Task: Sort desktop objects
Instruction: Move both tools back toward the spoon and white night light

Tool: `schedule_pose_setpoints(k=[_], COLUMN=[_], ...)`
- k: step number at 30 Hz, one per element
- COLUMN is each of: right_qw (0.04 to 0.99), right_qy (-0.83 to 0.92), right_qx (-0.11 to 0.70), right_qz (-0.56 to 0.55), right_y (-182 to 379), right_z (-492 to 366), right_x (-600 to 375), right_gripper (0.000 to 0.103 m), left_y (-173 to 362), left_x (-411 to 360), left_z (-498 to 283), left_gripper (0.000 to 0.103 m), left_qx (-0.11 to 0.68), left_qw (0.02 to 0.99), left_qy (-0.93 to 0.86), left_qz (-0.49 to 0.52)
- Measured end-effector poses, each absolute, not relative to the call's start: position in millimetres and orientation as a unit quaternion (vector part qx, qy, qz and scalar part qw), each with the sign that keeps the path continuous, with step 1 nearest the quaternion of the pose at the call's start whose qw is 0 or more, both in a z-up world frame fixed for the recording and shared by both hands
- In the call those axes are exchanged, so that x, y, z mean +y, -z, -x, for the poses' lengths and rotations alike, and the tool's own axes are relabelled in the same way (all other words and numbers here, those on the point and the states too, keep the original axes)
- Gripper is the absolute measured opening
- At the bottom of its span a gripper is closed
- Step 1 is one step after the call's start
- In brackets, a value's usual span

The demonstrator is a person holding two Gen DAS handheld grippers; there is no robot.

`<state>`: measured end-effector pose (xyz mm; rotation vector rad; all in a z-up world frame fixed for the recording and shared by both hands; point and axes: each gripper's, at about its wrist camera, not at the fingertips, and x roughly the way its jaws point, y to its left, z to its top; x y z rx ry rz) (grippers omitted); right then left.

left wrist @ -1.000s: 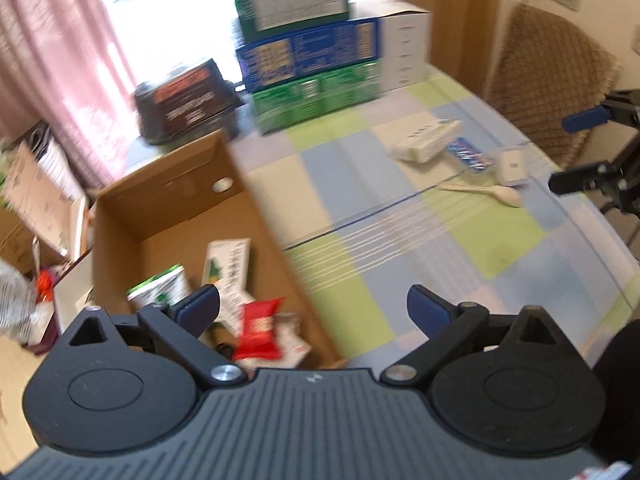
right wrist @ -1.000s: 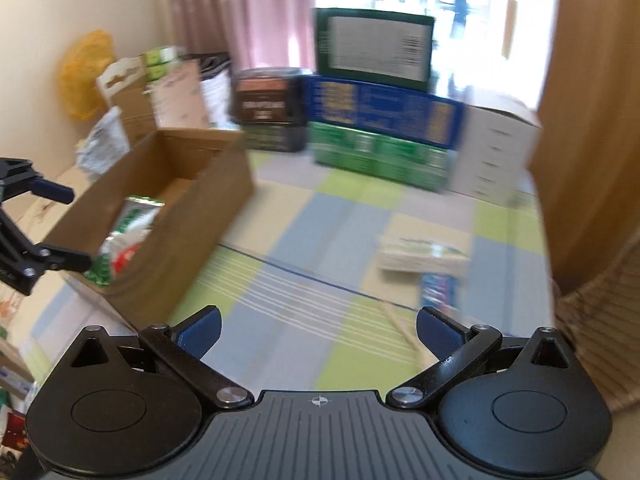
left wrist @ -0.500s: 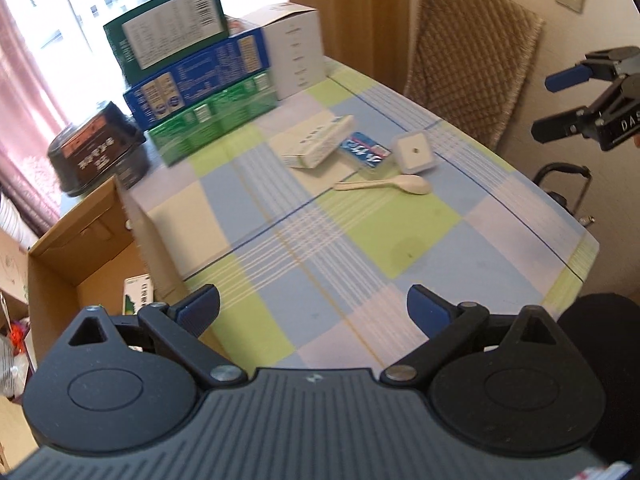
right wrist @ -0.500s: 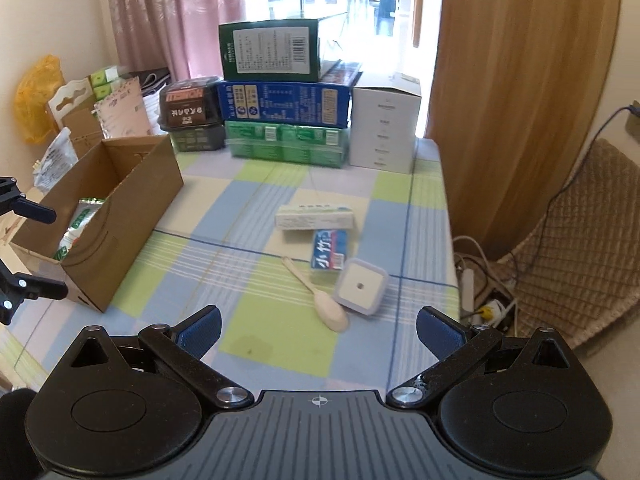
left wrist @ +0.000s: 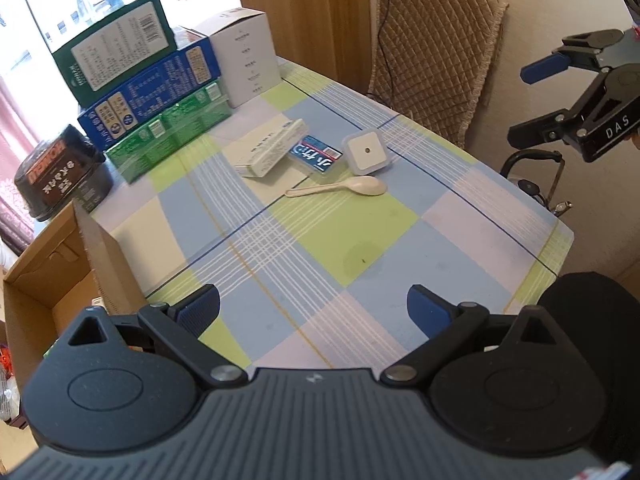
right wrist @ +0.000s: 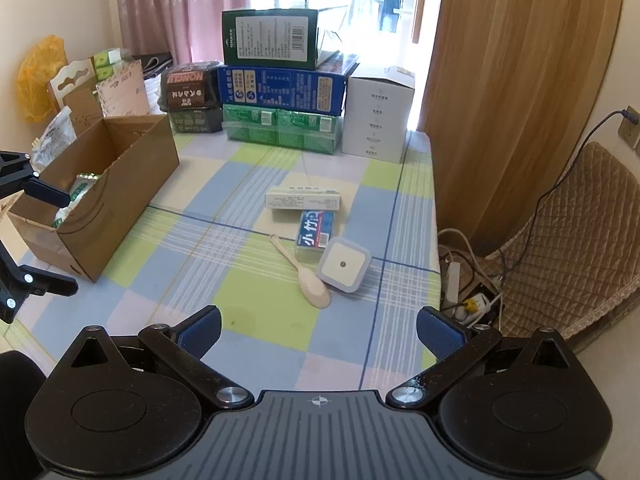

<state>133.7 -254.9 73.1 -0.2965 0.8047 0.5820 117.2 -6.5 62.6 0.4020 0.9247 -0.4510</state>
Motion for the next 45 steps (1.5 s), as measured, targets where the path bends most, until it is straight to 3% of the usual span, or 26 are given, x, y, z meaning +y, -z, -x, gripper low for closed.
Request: schedule_pose_setpoints(k=[22,34,40,45], right_qw=[0.852,0.808,0.78,0.762], right_qy=[-0.275,-0.357,-0.388,-0.411], right_qx=[0.402,0.372,0.369,0.362], right_qz=[0.193,0.286,0.324,0.346], right_y=[-23,25,51,66], right_z=[-191,-240,-264,-278], right_x=[-271,-252,-239,-231], right_gripper=[0.101,0.101,0.101,0.099], left_y=[-12,40,69,81], left_x=[-50,-81,-95,-105], left_z=[-167,-217,-244,-262], left_gripper=[0.096,0.073,0.053,0.051], left_qx=[0.421,0.387,0.387,0.366], left_qw=[0.82,0.756,0.725,0.712], left_qy=[0.275,0.381,0.408,0.43], left_qz=[-0.272,-0.364,-0.398,-0.418])
